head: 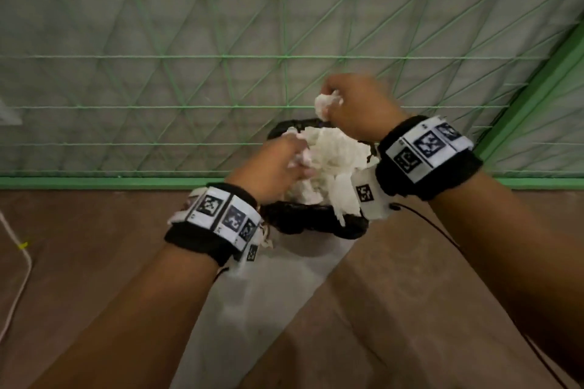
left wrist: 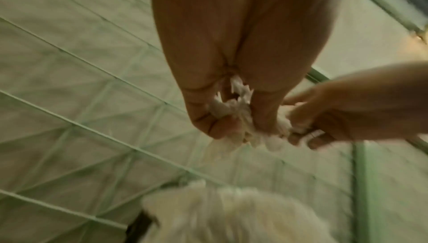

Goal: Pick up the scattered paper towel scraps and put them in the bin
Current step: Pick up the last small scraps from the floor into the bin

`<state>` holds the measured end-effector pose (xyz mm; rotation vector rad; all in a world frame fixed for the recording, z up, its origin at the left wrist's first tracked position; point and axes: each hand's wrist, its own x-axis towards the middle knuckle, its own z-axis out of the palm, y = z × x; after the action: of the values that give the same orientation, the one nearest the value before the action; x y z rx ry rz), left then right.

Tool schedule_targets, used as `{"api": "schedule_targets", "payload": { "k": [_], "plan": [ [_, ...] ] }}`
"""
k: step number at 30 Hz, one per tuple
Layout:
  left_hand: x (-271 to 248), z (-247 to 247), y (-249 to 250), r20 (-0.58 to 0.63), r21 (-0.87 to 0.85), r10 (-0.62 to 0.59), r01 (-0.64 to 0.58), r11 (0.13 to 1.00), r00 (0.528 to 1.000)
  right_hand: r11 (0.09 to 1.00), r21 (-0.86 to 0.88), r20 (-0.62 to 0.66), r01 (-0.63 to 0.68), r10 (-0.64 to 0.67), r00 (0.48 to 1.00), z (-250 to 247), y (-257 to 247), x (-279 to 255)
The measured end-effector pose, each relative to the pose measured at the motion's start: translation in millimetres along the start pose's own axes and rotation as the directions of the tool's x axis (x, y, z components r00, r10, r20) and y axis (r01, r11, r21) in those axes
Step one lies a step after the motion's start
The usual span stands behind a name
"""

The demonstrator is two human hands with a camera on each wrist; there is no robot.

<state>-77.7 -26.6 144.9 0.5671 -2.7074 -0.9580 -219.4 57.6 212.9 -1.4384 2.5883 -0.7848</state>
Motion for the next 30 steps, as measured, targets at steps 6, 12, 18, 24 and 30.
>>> {"api": "schedule_targets", "payload": {
  "k": [6,12,18,24,30],
  "plan": [
    [13.4,39.8,-20.8,0.236,0.232,-0.135,0.08,0.969,0.962,0.96,-0.271,0.372,0.069,0.038,0.928,18.4,24.1,-6.0],
    [27.3,25.3,-21.7,0.238,0.24,-0.11,0.051,0.969,0.965,0.997,-0.078,0.306,-0.028,0.051,0.951,0.9,35.0,-14.9],
    [10.1,-15.8,-22.1,0.143,0.012,-0.033,0.032,0.999,0.989,0.99,0.105,0.062,-0.093,0.087,0.994,8.4,27.8,-16.8],
    [-9.9,-51.4,-83.5,-0.363,-0.289,-0.241,0.137,0.947,0.9,0.886,0.442,-0.109,0.142,-0.104,0.989,71.8,-64.3,-76.6],
    [-58.6,26.5,-223.4,-0.091,0.029,-0.701,0.706,0.708,0.707,0.978,0.21,0.515,-0.002,-0.109,0.85,227.9,-65.3,-95.4]
  ]
}}
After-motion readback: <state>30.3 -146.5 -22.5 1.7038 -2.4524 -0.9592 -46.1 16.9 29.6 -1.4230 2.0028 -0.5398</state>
